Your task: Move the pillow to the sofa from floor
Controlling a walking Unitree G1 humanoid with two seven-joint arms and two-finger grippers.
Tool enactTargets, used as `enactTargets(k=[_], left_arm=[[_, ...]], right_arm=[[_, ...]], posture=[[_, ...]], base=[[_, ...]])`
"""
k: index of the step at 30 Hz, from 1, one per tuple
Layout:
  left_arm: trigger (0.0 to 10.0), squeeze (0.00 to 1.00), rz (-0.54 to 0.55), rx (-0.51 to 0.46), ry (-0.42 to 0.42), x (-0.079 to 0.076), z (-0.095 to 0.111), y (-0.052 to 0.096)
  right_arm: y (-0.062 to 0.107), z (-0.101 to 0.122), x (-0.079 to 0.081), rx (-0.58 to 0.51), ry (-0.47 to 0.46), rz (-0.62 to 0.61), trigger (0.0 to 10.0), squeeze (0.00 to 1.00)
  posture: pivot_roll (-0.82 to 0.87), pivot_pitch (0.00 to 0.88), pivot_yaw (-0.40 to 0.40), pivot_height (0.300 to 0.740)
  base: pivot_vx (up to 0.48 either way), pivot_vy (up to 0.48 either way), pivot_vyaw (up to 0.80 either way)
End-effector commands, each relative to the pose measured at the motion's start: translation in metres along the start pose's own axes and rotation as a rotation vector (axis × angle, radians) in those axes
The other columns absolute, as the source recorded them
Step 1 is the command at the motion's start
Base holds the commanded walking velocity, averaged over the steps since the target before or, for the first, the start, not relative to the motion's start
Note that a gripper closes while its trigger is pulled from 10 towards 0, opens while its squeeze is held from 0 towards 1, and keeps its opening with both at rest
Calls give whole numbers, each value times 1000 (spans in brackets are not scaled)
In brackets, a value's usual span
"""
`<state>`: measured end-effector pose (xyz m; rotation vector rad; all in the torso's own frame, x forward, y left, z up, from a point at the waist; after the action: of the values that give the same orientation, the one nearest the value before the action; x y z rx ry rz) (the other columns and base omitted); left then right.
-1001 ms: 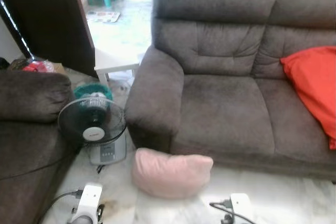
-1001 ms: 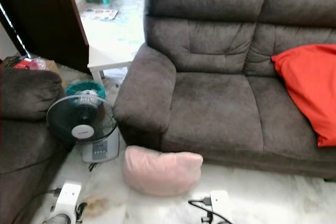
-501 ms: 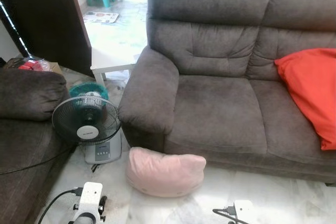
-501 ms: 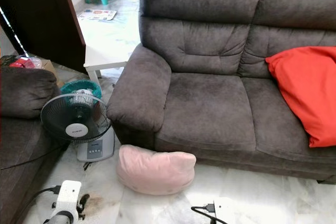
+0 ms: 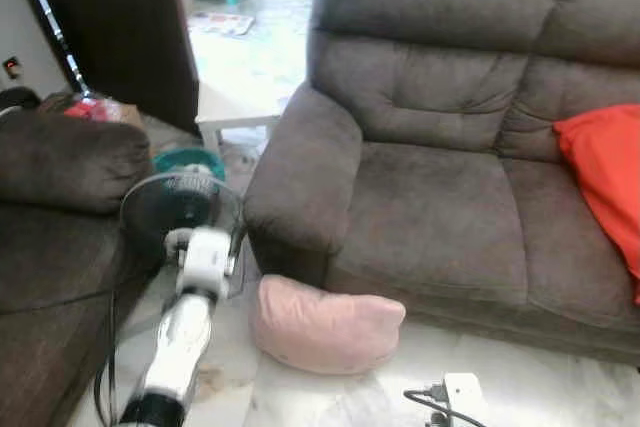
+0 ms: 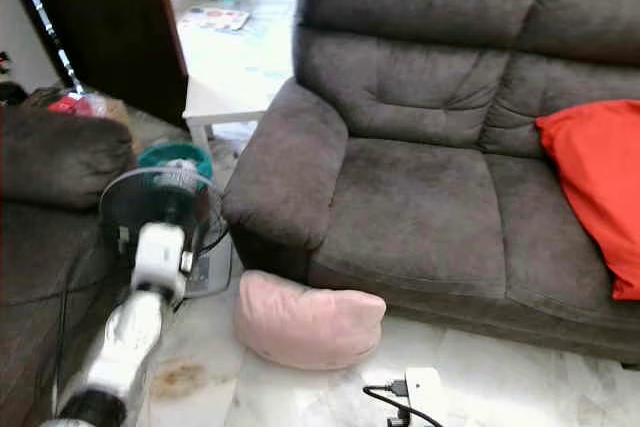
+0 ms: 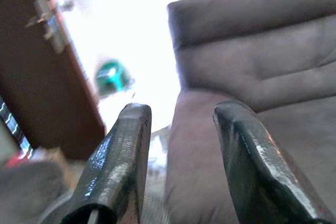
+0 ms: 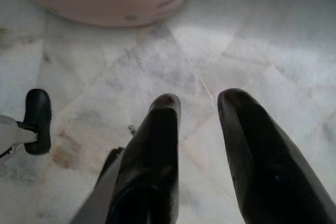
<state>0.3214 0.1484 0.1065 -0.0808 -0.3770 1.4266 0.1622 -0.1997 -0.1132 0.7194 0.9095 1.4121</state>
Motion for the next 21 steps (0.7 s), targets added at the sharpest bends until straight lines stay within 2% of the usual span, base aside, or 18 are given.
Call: enactTargets(k=[1, 5, 12, 13, 14, 15, 21], left_arm=[[10000, 0, -27, 76, -8, -9, -15, 13], [10000, 0, -25, 73, 5, -13, -7, 14], [10000, 4, -6, 103, 9, -10, -7, 21], [10000, 102, -3, 104, 7, -10, -6, 22], [10000, 831, 3, 107, 7, -9, -6, 23], [10000, 1000, 9, 115, 8, -8, -6, 24], [10000, 1000, 10, 125, 11, -6, -4, 23]], right_arm=[[1, -3, -1, 12, 0, -1, 10000, 0], [1, -3, -1, 12, -2, -3, 10000, 0], [1, -3, -2, 11, -3, -6, 10000, 0], [1, -3, -3, 11, -3, -6, 10000, 0], [1, -3, -3, 11, -3, -6, 10000, 0], [1, -3, -3, 12, -2, -6, 10000, 0], [1, -3, -3, 12, 3, -4, 10000, 0]], posture=[[180, 41, -49, 740], [180, 46, -50, 740], [180, 49, -52, 740], [181, 48, -53, 740], [181, 48, -54, 740], [183, 48, -55, 740], [186, 42, -55, 740]], base=[[0, 0, 0], [0, 0, 0], [0, 0, 0], [0, 0, 0], [0, 0, 0], [0, 0, 0], [0, 0, 0]])
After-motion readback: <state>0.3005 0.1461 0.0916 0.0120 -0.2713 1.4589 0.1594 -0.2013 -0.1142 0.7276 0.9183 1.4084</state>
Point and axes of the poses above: a point about 5 cm out from each wrist's last joint towards the gripper, its own y axis pointing back from the gripper into the wrist, its own z axis along the axis of the wrist's last joint, x = y × z, the point moved 2 cm from there along -y, pointing out of the wrist towards the gripper, and after that the axes turned 5 degrees about y, right-handed, at the moved point
